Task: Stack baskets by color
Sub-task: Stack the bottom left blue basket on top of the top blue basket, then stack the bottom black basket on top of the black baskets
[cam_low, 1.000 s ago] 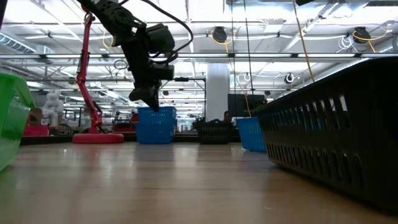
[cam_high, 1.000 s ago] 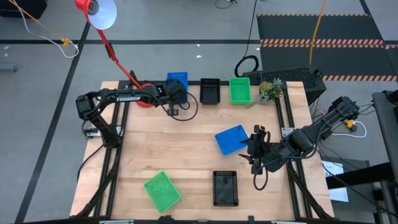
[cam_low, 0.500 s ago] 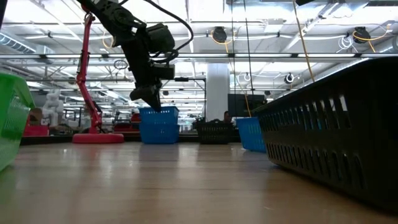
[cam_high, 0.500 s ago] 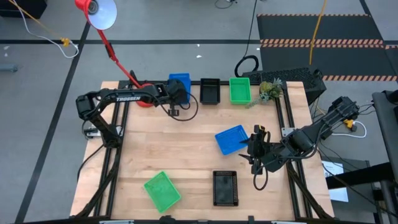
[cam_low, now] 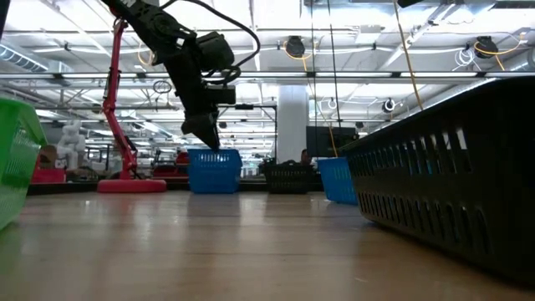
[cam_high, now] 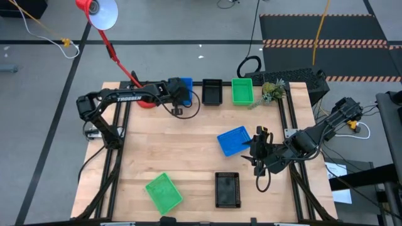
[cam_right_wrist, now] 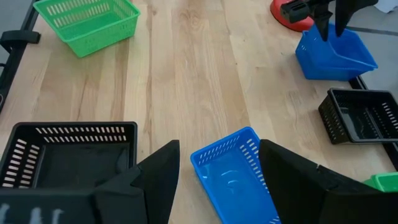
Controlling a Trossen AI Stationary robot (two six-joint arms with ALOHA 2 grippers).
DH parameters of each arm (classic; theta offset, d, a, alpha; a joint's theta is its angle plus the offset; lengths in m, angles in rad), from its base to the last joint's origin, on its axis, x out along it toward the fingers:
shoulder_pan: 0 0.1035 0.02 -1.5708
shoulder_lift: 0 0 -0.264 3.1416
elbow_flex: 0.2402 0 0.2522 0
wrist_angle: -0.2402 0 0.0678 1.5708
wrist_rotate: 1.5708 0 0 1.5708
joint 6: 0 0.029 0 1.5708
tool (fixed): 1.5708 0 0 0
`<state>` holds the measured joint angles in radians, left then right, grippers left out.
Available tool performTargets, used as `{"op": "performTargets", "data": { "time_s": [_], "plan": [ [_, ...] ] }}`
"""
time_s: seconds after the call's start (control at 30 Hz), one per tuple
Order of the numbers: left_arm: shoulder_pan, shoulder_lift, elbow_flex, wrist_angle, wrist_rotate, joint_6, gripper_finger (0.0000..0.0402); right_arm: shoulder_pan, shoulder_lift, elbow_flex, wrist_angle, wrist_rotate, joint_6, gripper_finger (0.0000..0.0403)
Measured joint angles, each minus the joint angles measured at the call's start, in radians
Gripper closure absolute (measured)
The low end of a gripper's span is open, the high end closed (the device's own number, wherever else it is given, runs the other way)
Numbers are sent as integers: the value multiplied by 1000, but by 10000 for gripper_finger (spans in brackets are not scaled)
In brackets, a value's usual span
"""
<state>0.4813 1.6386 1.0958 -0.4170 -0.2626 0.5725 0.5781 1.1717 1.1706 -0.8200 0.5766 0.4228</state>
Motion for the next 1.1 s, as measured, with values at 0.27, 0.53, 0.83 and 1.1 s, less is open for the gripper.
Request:
{"op": "performTargets", "data": {
  "time_s": [0.27,0.53,0.83,1.1],
  "plan": [
    [-30,-24,1,4,-27,-83,216,0,0,0,5,1,3,190],
    [-91,-80,1,6,-76,-159,211,-1,0,-32,87,2,36,190],
    [-201,-232,2,-21,-104,-350,233,-26,1,-142,224,-42,-7,190],
    [-299,-321,0,-159,6,-452,242,-49,11,-148,264,-209,94,190]
  ]
}}
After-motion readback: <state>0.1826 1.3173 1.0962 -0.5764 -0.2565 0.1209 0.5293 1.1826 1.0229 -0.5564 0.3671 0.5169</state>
